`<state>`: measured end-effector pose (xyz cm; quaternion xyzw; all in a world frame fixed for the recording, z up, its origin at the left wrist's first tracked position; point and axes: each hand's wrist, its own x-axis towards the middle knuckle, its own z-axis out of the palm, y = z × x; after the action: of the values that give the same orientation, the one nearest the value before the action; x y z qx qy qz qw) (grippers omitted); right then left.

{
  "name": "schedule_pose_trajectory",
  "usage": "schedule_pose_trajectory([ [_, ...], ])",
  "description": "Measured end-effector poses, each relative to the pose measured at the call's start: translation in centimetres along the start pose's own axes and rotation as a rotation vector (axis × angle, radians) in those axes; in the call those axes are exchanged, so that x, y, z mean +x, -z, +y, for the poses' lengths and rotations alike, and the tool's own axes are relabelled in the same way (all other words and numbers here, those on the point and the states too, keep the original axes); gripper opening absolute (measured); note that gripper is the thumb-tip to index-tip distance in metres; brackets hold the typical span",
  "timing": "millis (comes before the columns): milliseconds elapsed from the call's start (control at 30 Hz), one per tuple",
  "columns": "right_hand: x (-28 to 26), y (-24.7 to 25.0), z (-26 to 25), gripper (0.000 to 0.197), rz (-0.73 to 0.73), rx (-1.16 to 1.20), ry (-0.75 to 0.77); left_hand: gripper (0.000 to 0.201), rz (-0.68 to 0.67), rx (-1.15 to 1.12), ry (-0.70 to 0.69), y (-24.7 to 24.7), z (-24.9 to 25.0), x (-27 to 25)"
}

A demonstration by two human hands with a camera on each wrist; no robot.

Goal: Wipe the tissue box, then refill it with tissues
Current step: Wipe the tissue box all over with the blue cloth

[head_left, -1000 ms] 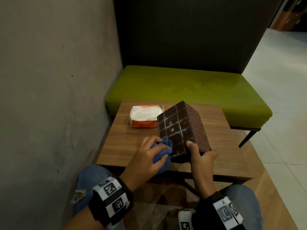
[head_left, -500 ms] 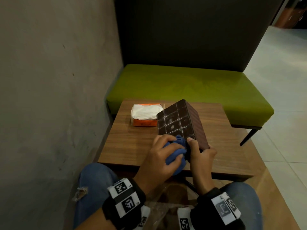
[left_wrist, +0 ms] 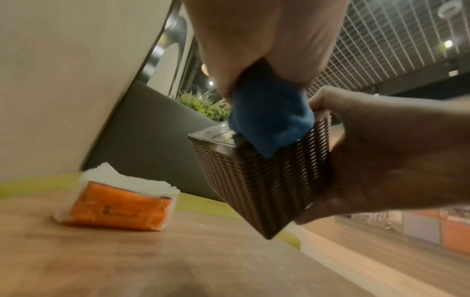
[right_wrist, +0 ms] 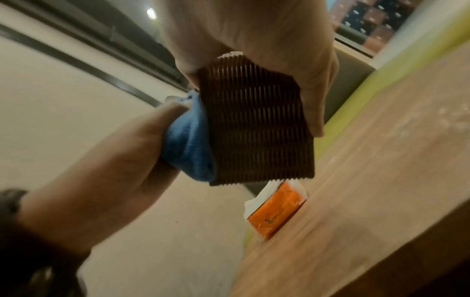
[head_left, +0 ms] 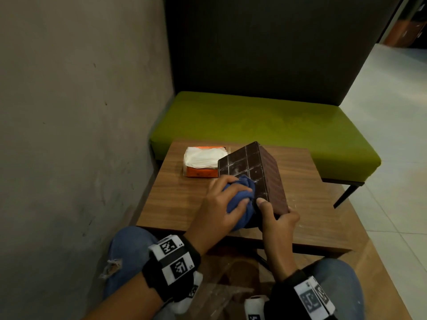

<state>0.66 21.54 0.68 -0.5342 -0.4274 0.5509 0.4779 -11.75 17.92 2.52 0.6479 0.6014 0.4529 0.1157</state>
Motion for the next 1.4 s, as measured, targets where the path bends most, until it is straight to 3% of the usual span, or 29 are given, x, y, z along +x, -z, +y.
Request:
schedule_pose_trajectory([
  [100,0.2,0.2,-0.2,0.09,0.006,0.001,0.032,0.028,0.023,-0.011,0.017,0.0,0.2,-0.1],
  [200,0.3,0.5,0.2,0.106,0.018,-0.02,0.031,0.021,-0.133,-0.011,-0.102,0.2,0.4,-1.4],
  [267,0.0,0.4,0.2,0.098,-0.005,-0.02,-0.008,0.02,-0.151,-0.008,-0.091,0.7,-0.3,-1.1],
  [367,0.0,0.6,0.3,0.089,-0.038,-0.043,-0.029,0.02,-0.013,-0.008,0.005,1.1,-1.0,-0.3],
  [533,1.0,1.9,-0.6,0.098,-0.082,-0.05,0.016,0.02,-0.156,0.021,-0.084,1.3,-1.6,-3.1],
  [633,0.7,1.8,-0.5,0.095,-0.134,-0.11,0.056,0.024,0.015,0.032,0.047,1.8,-2.7,-1.5],
  [700,0.7,1.8,-0.5,0.093,-0.111,-0.101,0.054,0.023,0.05,0.063,0.035,1.6,-2.4,-1.1],
  [833,1.4,2.5,-0.6,0.094,-0.099,-0.083,0.022,0.023,-0.155,0.066,-0.146,1.1,-1.2,-3.2],
  [1000,1.1,2.2,-0.2,0.092,-0.122,-0.116,0.017,0.024,0.067,0.035,0.04,1.5,-2.2,-1.3],
  [1133,1.7,2.6,-0.7,0.087,-0.068,-0.085,-0.015,0.026,-0.13,0.061,-0.116,0.6,-0.3,-3.9],
  [1267,1.2,3.5,-0.5,0.062,-0.173,-0.102,-0.005,0.025,-0.258,0.159,-0.291,2.3,-1.5,-4.5],
  [1333,0.9,4.0,-1.1,0.062,-0.224,-0.099,0.016,0.021,-0.171,0.182,-0.089,3.5,-2.6,-3.7],
  [1400,1.1,4.4,-1.8,0.06,-0.261,-0.098,0.03,0.016,0.007,-0.039,0.312,5.2,-4.0,-2.6],
])
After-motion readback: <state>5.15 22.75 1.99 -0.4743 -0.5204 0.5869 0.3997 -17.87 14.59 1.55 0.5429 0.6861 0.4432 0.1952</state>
